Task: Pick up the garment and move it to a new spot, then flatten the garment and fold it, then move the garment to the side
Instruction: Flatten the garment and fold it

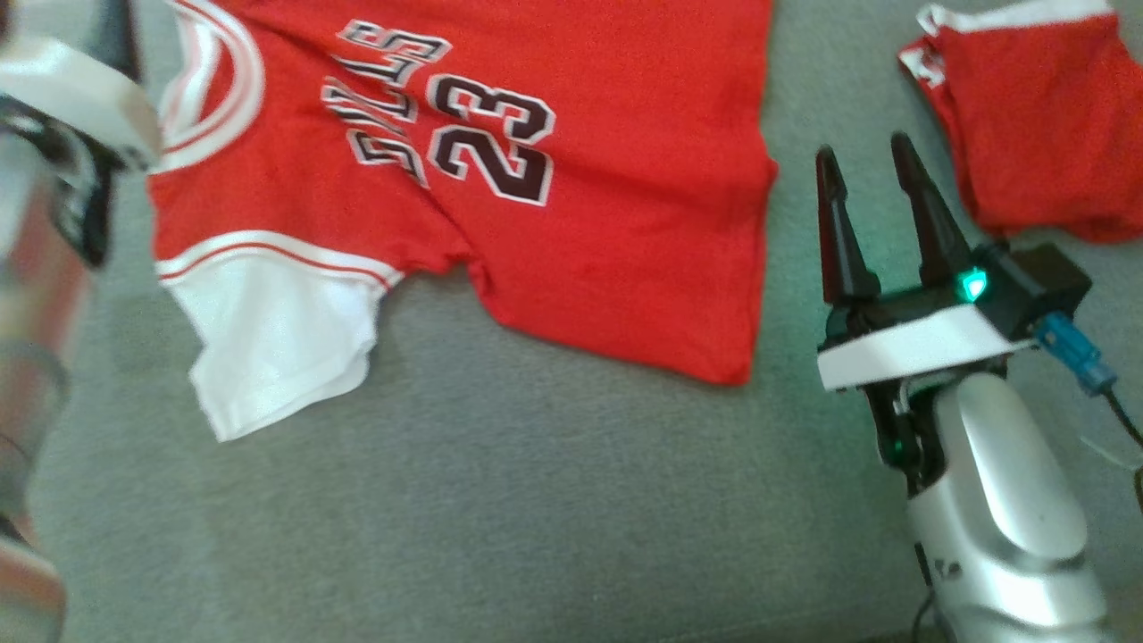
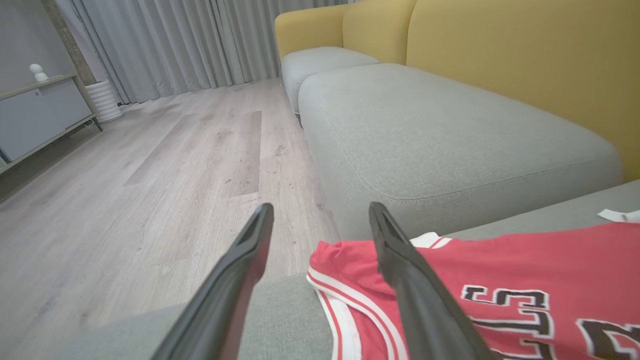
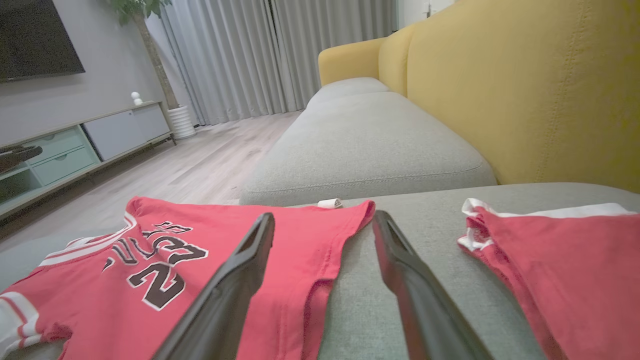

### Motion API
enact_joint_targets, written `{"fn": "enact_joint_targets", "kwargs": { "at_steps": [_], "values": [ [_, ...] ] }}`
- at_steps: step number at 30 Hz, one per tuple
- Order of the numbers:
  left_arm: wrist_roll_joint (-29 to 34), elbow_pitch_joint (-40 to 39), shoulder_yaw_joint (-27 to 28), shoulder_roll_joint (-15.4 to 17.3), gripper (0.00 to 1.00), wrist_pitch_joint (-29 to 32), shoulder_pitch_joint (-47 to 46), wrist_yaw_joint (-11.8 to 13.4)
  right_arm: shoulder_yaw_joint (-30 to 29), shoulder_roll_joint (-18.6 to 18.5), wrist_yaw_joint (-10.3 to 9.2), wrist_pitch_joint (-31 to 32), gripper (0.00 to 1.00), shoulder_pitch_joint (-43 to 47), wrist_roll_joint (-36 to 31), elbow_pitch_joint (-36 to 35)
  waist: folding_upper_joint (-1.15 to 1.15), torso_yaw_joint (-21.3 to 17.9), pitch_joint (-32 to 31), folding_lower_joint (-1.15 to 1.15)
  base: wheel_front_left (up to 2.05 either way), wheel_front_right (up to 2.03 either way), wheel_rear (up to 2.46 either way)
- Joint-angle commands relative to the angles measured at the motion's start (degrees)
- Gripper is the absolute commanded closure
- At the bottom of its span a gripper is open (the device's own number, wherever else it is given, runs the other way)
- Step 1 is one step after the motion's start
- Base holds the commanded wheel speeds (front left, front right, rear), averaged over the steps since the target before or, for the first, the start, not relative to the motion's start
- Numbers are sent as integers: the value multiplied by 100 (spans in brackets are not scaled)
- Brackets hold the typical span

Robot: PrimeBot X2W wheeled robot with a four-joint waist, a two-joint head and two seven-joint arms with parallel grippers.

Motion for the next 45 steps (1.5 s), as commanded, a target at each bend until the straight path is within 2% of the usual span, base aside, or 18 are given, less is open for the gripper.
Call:
{"fn": "enact_joint_targets", "kwargs": {
  "at_steps": [1,5,12,18,23,27,34,45],
  "values": [
    [55,-200,229,184,0,-63,-70,20,73,34,-4,36,0,130,-61,-123,0,344,-352,1,0,0,0],
    [223,-1055,645,201,0,-67,629,253,-46,34,-4,58,0,362,-92,-89,0,644,-699,1,0,0,0],
    [775,-2730,1293,129,0,-69,2454,843,-229,34,-4,59,0,884,-76,-74,0,1059,-1231,1,0,0,0],
    [1223,-3766,1608,-39,0,-69,3838,1290,-253,34,-4,69,0,1246,-4,-35,0,1218,-1535,1,0,0,0],
    [1433,-4239,1887,-193,0,-69,4678,1496,-172,34,-4,90,0,1454,92,10,0,1212,-1662,1,0,0,0],
    [1557,-4375,2110,-288,0,-69,5027,1544,-131,34,-4,87,0,1516,138,43,0,1179,-1703,1,0,0,0],
    [1639,-4233,2188,-360,0,-52,5110,1450,-78,34,-4,123,0,1459,152,1,0,1077,-1661,1,0,0,0],
    [1344,-2931,2090,-544,0,555,4670,1155,-69,34,-4,150,0,1335,107,-130,0,835,-1266,1,0,0,0]
  ]
}}
